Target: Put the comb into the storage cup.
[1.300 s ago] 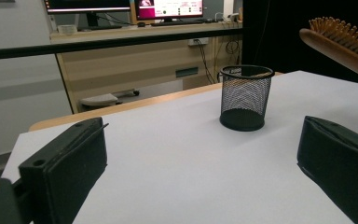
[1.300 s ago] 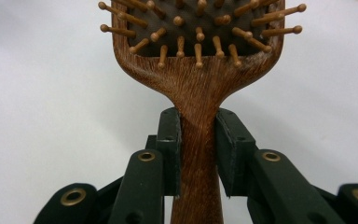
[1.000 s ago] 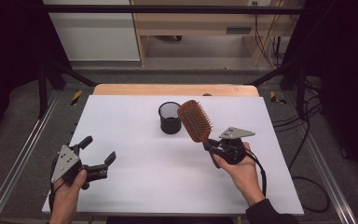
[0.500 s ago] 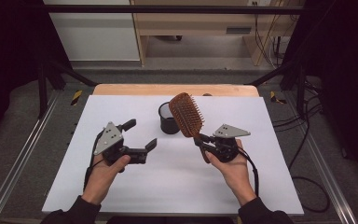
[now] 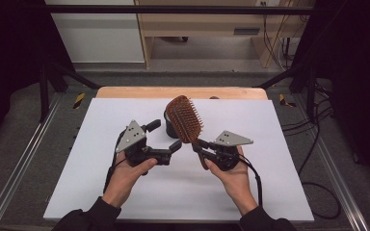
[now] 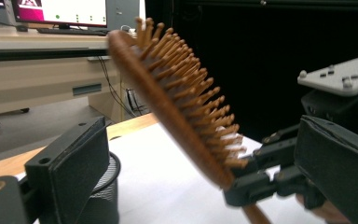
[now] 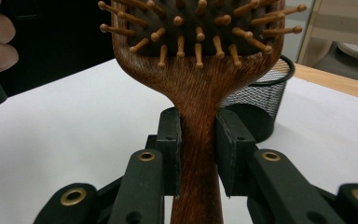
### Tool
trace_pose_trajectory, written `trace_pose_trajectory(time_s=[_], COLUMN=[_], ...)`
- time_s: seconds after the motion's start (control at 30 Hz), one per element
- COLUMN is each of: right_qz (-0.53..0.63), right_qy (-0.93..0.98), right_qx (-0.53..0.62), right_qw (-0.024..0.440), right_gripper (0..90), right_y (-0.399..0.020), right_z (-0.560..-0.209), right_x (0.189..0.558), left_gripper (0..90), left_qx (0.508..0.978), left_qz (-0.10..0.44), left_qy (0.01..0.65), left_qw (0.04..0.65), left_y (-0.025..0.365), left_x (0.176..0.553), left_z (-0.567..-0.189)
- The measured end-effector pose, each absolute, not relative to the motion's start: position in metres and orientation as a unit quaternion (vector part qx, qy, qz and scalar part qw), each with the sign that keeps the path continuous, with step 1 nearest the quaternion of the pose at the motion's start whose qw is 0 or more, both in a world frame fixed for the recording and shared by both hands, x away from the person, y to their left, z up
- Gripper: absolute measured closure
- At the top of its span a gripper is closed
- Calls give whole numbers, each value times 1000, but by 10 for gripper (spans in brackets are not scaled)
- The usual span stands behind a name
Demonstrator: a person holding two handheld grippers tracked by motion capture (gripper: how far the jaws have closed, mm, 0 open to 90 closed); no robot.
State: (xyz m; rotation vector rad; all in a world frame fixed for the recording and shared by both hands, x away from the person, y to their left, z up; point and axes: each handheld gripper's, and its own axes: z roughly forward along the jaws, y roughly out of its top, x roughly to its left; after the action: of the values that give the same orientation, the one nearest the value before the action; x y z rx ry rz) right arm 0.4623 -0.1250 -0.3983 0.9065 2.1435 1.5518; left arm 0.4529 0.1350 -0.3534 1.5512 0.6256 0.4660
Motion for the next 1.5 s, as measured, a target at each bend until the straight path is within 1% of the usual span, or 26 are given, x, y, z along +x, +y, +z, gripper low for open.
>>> trace_pose_trajectory(time_s=[0.17,0.57,0.73,1.0,1.5], right_qz=[548,553,555,559,557], right_qy=[759,757,756,755,758], right_qx=[308,305,305,301,293], right_qw=[171,167,169,166,169], right_gripper=[727,727,727,727,727], right_y=[-118,-114,-114,-112,-108], right_z=[-400,-402,-402,-402,-404], right_x=[460,456,455,454,451], left_gripper=[37,34,34,37,46], left_qx=[665,664,667,655,655], left_qz=[192,178,184,183,184], left_qy=[290,301,301,315,322], left_qw=[661,662,656,662,658], left_y=[133,125,123,126,128], left_x=[454,459,461,466,469], left_z=[-352,-349,-349,-346,-347])
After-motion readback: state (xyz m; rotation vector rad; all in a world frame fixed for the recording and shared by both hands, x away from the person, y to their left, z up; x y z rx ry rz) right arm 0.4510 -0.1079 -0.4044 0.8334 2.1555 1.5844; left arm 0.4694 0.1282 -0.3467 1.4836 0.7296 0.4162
